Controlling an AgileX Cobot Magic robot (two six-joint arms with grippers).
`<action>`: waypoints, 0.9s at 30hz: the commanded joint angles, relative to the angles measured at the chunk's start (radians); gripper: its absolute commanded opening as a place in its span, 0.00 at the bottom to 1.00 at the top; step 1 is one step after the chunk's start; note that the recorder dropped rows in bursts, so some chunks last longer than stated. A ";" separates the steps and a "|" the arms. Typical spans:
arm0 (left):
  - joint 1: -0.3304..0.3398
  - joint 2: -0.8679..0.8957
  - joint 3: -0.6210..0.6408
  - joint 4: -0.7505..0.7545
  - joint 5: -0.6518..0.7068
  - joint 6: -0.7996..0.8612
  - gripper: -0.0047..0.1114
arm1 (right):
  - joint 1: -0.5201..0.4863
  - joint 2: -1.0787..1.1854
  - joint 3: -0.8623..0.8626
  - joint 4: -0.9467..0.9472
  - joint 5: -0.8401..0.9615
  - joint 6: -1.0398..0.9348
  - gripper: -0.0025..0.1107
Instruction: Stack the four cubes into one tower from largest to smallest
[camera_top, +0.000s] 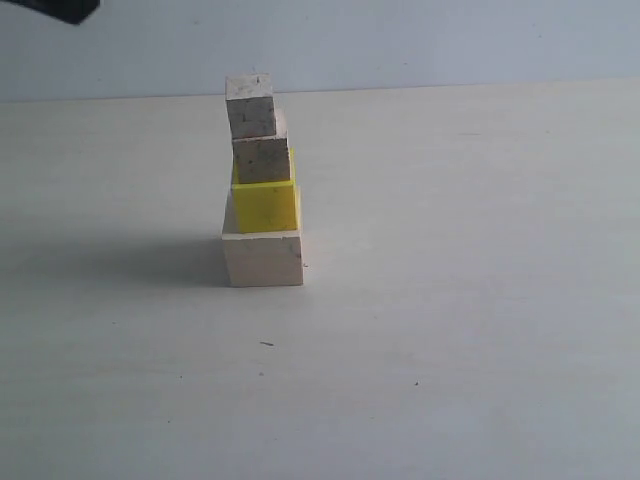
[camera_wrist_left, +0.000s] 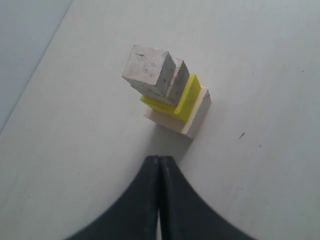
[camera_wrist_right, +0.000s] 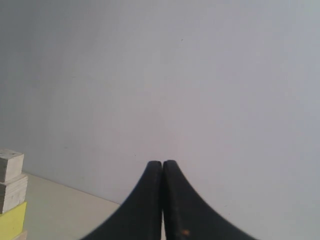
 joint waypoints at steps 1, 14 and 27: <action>0.005 -0.008 0.121 -0.008 -0.172 -0.014 0.04 | -0.001 -0.005 0.005 0.003 -0.004 0.006 0.02; 0.005 0.185 0.201 -0.008 -0.375 0.077 0.04 | -0.001 -0.005 0.005 0.003 -0.004 0.004 0.02; 0.122 0.261 0.199 -0.371 -0.422 0.429 0.04 | -0.001 -0.005 0.005 0.003 -0.008 0.004 0.02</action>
